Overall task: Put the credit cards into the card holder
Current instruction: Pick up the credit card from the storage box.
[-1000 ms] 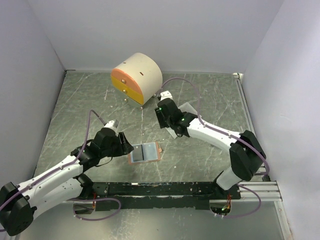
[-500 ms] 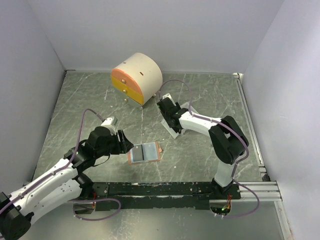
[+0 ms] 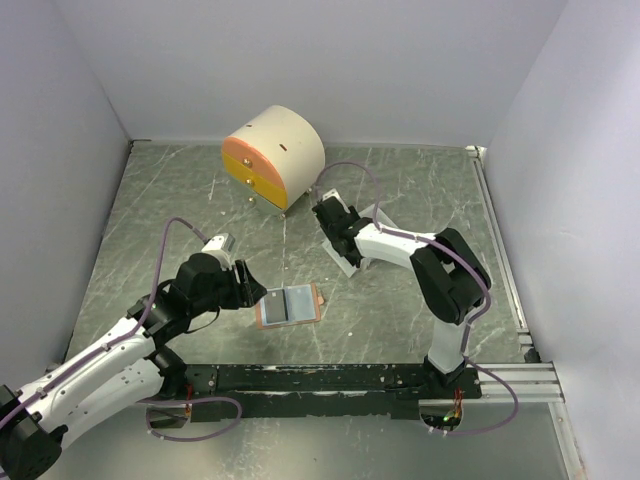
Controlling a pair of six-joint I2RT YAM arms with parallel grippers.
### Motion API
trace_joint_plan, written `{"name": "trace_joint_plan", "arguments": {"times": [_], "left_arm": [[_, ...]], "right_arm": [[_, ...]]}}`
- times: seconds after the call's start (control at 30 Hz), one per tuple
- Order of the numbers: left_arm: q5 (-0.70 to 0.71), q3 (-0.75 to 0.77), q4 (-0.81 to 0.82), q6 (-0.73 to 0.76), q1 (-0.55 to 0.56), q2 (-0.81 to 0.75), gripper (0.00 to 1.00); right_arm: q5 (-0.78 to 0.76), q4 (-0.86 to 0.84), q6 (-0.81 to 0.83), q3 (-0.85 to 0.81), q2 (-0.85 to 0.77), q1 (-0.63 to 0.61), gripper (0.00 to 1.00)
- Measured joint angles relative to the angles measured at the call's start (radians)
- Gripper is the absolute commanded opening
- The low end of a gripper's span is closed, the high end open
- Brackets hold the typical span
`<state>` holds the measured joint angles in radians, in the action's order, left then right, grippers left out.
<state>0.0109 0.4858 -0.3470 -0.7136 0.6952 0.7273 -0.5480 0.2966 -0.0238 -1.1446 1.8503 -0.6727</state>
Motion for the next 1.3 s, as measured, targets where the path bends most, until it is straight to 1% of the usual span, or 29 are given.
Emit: {"name": "trace_joint_plan", "arguments": {"times": [0.1, 0.33, 0.57, 0.87, 1.0, 1.1, 1.17, 1.3], "left_arm": [[0.0, 0.0, -0.002, 0.0, 0.0, -0.001, 0.64], [0.0, 0.0, -0.002, 0.0, 0.0, -0.001, 0.64], [0.001, 0.0, -0.003, 0.0, 0.0, 0.0, 0.64], [0.001, 0.0, -0.003, 0.0, 0.0, 0.002, 0.64], [0.001, 0.0, -0.003, 0.0, 0.0, 0.009, 0.64], [0.001, 0.0, -0.003, 0.0, 0.0, 0.01, 0.64], [0.001, 0.0, -0.003, 0.0, 0.0, 0.01, 0.64], [0.001, 0.0, -0.003, 0.0, 0.0, 0.01, 0.64]], "right_arm": [[-0.024, 0.0, 0.006, -0.01, 0.013, 0.0, 0.47], [-0.108, -0.002, 0.029, -0.014, 0.026, 0.0, 0.4], [-0.157, -0.039, 0.067, -0.005, 0.026, 0.005, 0.38], [-0.178, -0.049, 0.086, -0.005, 0.026, 0.045, 0.36], [-0.186, -0.048, 0.092, -0.006, 0.026, 0.05, 0.36], [-0.194, -0.049, 0.101, -0.007, 0.026, 0.05, 0.43], [-0.205, -0.049, 0.11, -0.008, 0.026, 0.05, 0.46], [-0.227, -0.048, 0.122, -0.013, 0.026, 0.05, 0.46]]}}
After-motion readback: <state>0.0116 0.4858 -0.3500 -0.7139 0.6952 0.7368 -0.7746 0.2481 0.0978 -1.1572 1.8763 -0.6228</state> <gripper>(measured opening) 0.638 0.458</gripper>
